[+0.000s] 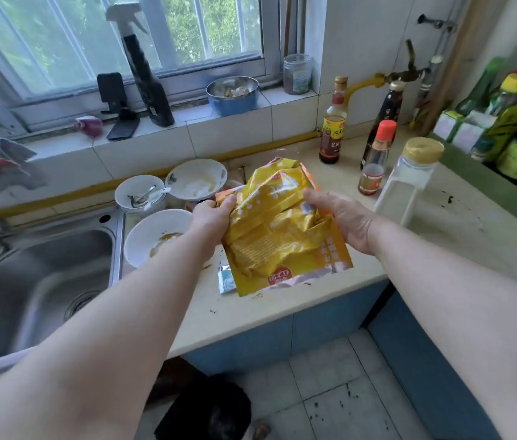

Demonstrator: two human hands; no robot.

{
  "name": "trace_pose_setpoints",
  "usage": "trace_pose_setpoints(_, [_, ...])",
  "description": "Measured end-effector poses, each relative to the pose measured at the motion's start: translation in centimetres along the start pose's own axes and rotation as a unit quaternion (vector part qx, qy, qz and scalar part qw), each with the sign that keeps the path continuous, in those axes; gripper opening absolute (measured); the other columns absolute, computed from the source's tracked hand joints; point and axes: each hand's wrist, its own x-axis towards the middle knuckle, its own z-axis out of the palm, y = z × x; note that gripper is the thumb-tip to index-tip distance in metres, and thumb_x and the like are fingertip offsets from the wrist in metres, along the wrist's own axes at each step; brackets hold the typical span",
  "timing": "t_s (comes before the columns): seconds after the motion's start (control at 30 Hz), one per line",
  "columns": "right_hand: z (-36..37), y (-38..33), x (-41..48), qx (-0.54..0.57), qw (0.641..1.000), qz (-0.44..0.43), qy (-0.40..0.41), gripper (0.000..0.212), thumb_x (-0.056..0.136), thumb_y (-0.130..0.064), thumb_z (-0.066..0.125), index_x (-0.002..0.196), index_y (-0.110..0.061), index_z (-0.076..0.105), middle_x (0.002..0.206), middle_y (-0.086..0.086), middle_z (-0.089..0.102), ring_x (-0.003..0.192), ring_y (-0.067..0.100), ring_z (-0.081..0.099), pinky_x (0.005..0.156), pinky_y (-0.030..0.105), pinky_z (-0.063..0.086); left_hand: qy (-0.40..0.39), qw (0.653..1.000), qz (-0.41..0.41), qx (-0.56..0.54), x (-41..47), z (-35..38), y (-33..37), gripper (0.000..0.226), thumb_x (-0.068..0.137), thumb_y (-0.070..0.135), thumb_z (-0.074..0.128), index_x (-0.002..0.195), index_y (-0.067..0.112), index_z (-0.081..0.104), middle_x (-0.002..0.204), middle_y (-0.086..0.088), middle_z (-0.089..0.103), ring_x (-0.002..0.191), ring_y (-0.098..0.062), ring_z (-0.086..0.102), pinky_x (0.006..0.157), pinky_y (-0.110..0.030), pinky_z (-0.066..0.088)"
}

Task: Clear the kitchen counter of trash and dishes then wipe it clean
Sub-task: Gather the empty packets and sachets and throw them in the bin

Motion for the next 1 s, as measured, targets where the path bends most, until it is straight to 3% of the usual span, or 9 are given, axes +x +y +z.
trace_pose_setpoints(0.1, [0.3, 1.8, -1.5, -0.015, 0.999, 0.021, 0.045, 0.044, 0.079, -0.021, 0.073, 0.120, -0.013, 0.059, 0.109, 0.013, 0.070, 0.095, 0.030, 0.068, 0.091, 0.049, 0.053, -0.002, 0.999, -0.034, -0.031, -2.2, -0.4, -1.7, 0.104, 0.047, 0.083, 0.068, 0.122, 0.012, 0.053, 0.111, -0.006, 0.067, 0.096, -0.025, 0.066, 0.077, -0.040, 0.057])
trace_pose_setpoints(0.17, [0.4, 3.0, -2.5, -0.018, 0.998, 0.043, 0.051, 0.034, 0.080, -0.014, 0.070, 0.113, -0.019, 0.061, 0.104, 0.010, 0.070, 0.089, 0.027, 0.067, 0.086, 0.045, 0.055, -0.055, 0.991, -0.071, -0.096, -4.6, -1.0, -2.2, 0.111, 0.043, 0.079, 0.076, 0.125, 0.009, 0.051, 0.109, -0.005, 0.065, 0.099, -0.024, 0.064, 0.075, -0.038, 0.055])
trace_pose_setpoints(0.27, [0.4, 5.1, -4.3, -0.022, 0.996, 0.075, 0.053, 0.027, 0.084, -0.009, 0.066, 0.108, -0.018, 0.060, 0.093, 0.008, 0.069, 0.078, 0.023, 0.066, 0.071, 0.037, 0.056, -0.156, 0.977, -0.088, -0.118, -8.0, -2.3, -4.0, 0.058, 0.063, 0.049, 0.084, 0.106, 0.015, 0.065, 0.099, -0.005, 0.069, 0.097, -0.023, 0.064, 0.092, -0.044, 0.052])
trace_pose_setpoints(0.33, [0.9, 6.4, -5.4, -0.038, 0.995, 0.086, 0.020, 0.030, 0.086, -0.005, 0.064, 0.114, -0.014, 0.060, 0.093, 0.009, 0.069, 0.076, 0.022, 0.065, 0.072, 0.037, 0.056, -0.179, 0.973, -0.092, -0.110, -10.0, -3.5, -5.9, 0.029, 0.075, 0.020, 0.078, 0.102, 0.014, 0.067, 0.099, -0.004, 0.071, 0.088, -0.019, 0.065, 0.088, -0.040, 0.054])
trace_pose_setpoints(0.5, [3.0, 8.4, -7.2, -0.054, 0.986, 0.119, -0.100, 0.034, 0.088, -0.004, 0.061, 0.116, -0.023, 0.060, 0.102, 0.006, 0.070, 0.080, 0.020, 0.066, 0.075, 0.037, 0.056, -0.132, 0.979, -0.118, -0.103, -12.6, -5.5, -9.7, 0.041, 0.080, -0.009, 0.068, 0.117, 0.007, 0.063, 0.103, -0.010, 0.074, 0.083, -0.021, 0.073, 0.062, -0.035, 0.060])
trace_pose_setpoints(0.73, [7.9, 11.5, -9.3, -0.079, 0.968, 0.200, -0.132, 0.024, 0.090, 0.004, 0.057, 0.095, -0.019, 0.064, 0.094, 0.003, 0.069, 0.078, 0.015, 0.064, 0.062, 0.025, 0.056, -0.091, 0.978, -0.132, -0.135, -15.4, -8.5, -15.4, 0.050, 0.083, -0.015, 0.058, 0.115, 0.022, 0.065, 0.092, -0.006, 0.071, 0.067, -0.019, 0.066, 0.058, -0.029, 0.057])
trace_pose_setpoints(0.83, [10.1, 13.3, -10.3, -0.091, 0.948, 0.245, -0.180, 0.023, 0.093, -0.003, 0.053, 0.107, -0.018, 0.063, 0.108, 0.005, 0.068, 0.089, 0.018, 0.064, 0.077, 0.035, 0.057, -0.084, 0.977, -0.145, -0.128, -16.9, -10.5, -18.8, 0.036, 0.083, -0.012, 0.058, 0.107, 0.013, 0.069, 0.093, -0.011, 0.071, 0.074, -0.025, 0.063, 0.072, -0.036, 0.053])
trace_pose_setpoints(0.9, [11.3, 14.3, -11.0, -0.060, 0.941, 0.264, -0.204, 0.025, 0.094, -0.008, 0.044, 0.107, -0.018, 0.061, 0.101, 0.005, 0.066, 0.080, 0.017, 0.064, 0.068, 0.035, 0.059, -0.083, 0.979, -0.146, -0.117, -17.8, -11.8, -20.7, 0.031, 0.084, -0.011, 0.057, 0.103, 0.010, 0.070, 0.097, -0.015, 0.070, 0.081, -0.028, 0.063, 0.083, -0.044, 0.053])
trace_pose_setpoints(1.0, [14.0, 16.2, -12.3, 0.056, 0.932, 0.303, -0.189, 0.028, 0.095, -0.030, 0.033, 0.096, -0.021, 0.060, 0.077, 0.003, 0.059, 0.055, 0.016, 0.061, 0.057, 0.030, 0.054, -0.077, 0.985, -0.127, -0.084, -19.2, -14.3, -23.9, 0.029, 0.086, -0.009, 0.054, 0.075, 0.015, 0.066, 0.071, -0.003, 0.070, 0.063, -0.020, 0.064, 0.062, -0.029, 0.055])
